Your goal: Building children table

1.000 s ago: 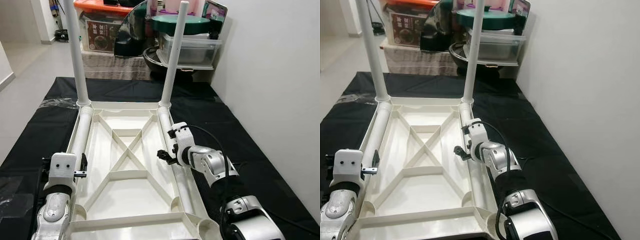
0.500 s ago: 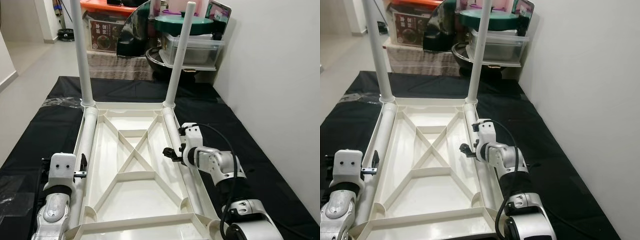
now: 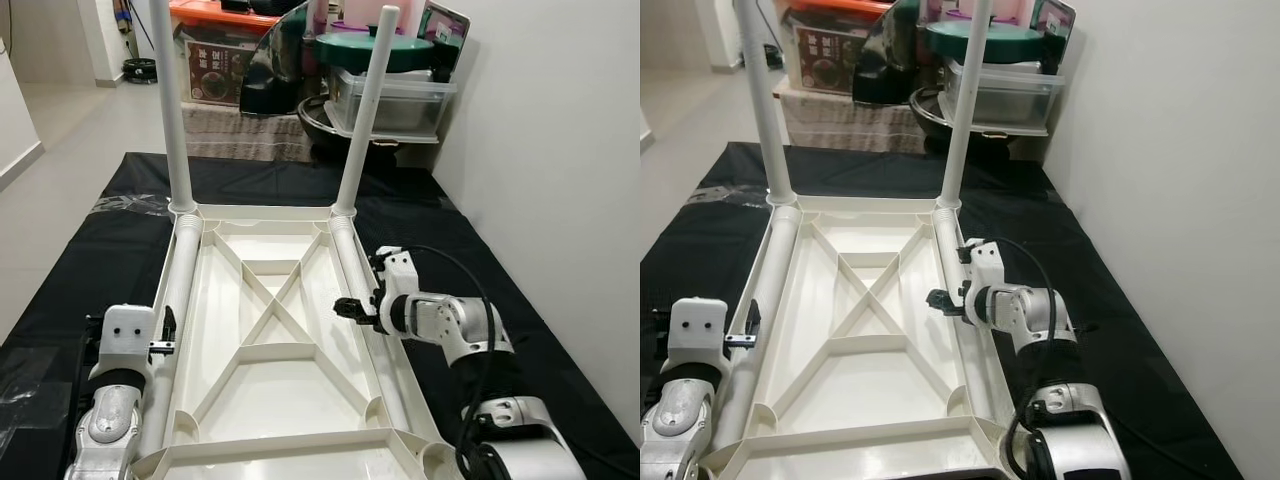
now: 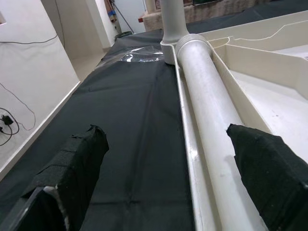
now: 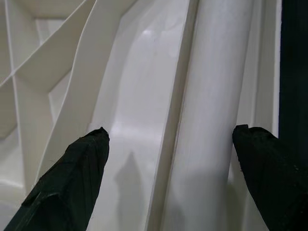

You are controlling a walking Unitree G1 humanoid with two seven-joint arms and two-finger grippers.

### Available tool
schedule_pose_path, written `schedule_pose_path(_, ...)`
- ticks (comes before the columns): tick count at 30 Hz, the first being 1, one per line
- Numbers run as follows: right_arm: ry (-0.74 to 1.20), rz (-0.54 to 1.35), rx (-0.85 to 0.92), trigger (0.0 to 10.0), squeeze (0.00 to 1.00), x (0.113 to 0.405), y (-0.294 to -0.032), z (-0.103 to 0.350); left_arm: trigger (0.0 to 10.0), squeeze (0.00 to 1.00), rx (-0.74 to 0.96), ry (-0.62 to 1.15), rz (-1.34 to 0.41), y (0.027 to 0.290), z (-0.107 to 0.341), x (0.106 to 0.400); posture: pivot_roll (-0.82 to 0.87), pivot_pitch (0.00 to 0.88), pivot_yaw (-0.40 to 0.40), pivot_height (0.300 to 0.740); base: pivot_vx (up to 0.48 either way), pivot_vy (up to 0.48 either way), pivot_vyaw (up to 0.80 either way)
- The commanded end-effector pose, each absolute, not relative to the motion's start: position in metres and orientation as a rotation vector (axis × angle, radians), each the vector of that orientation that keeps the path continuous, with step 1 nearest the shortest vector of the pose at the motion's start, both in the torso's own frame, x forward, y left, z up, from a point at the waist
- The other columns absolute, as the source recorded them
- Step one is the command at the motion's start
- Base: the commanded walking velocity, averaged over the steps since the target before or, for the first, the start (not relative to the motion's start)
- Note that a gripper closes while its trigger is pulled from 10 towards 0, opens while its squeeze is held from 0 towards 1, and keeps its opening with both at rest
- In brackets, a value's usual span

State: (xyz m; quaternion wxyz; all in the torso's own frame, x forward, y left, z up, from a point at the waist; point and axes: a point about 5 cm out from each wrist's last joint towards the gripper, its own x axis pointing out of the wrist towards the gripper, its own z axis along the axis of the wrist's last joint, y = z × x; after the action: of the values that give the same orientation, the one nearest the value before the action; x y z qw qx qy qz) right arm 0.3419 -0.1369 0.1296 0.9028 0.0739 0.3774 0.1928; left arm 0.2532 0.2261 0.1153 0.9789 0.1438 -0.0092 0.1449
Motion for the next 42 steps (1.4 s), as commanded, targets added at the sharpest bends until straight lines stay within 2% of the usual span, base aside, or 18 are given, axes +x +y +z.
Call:
schedule_pose_path(1,0.958,0.412,0.198,10.0,0.0,0.323,-0.139,0.1,10.0,0.0,0.302,0.01,0.287,0.226,0.109,0.253,0.06,0.0,-0.118,0.74,0.0,0.0,0.0)
schedule_pose_path(3,1.011,0.467,0.294,10.0,0.0,0.317,-0.133,0.092,10.0,0.0,0.303,0.01,0.286,0.226,0.109,0.254,0.06,0.0,-0.12,0.74,0.0,0.0,0.0)
schedule_pose_path(8,1.047,0.505,0.372,10.0,0.0,0.313,-0.128,0.083,10.0,0.0,0.304,0.012,0.288,0.227,0.109,0.253,0.07,0.0,-0.121,0.74,0.0,0.0,0.0)
schedule_pose_path(21,1.053,0.483,0.206,10.0,0.0,0.308,-0.132,0.074,10.0,0.0,0.317,0.013,0.283,0.23,0.11,0.254,0.07,0.0,-0.109,0.74,0.0,0.0,0.0)
schedule_pose_path(27,1.07,0.522,0.226,10.0,0.0,0.305,-0.129,0.074,10.0,0.0,0.317,0.016,0.276,0.229,0.109,0.255,0.07,0.0,-0.106,0.74,0.0,0.0,0.0)
schedule_pose_path(28,1.075,0.553,0.301,10.0,0.0,0.304,-0.123,0.075,10.0,0.0,0.318,0.017,0.274,0.229,0.109,0.255,0.07,0.0,-0.106,0.74,0.0,0.0,0.0)
schedule_pose_path(29,1.075,0.553,0.301,10.0,0.0,0.304,-0.123,0.075,10.0,0.0,0.318,0.017,0.274,0.229,0.109,0.255,0.07,0.0,-0.106,0.74,0.0,0.0,0.0)
schedule_pose_path(30,1.047,0.634,0.511,10.0,0.0,0.306,-0.107,0.083,10.0,0.0,0.317,0.018,0.274,0.229,0.109,0.255,0.07,0.0,-0.108,0.74,0.0,0.0,0.0)
schedule_pose_path(31,1.047,0.634,0.511,10.0,0.0,0.306,-0.107,0.083,10.0,0.0,0.317,0.018,0.274,0.229,0.109,0.255,0.07,0.0,-0.108,0.74,0.0,0.0,0.0)
schedule_pose_path(32,1.024,0.682,0.6,10.0,0.0,0.307,-0.099,0.089,10.0,0.0,0.318,0.018,0.274,0.23,0.109,0.255,0.07,0.0,-0.108,0.74,0.0,0.0,0.0)
schedule_pose_path(33,1.024,0.682,0.6,10.0,0.0,0.307,-0.099,0.089,10.0,0.0,0.318,0.018,0.274,0.23,0.109,0.255,0.07,0.0,-0.108,0.74,0.0,0.0,0.0)
schedule_pose_path(35,0.987,0.759,0.708,10.0,0.0,0.309,-0.086,0.098,10.0,0.0,0.318,0.018,0.276,0.23,0.109,0.255,0.08,0.0,-0.111,0.74,0.0,0.0,0.0)
schedule_pose_path(42,0.98,0.838,0.771,10.0,0.0,0.303,-0.075,0.1,10.0,0.0,0.324,0.02,0.285,0.234,0.11,0.253,0.08,0.0,-0.118,0.74,0.0,0.0,0.0)
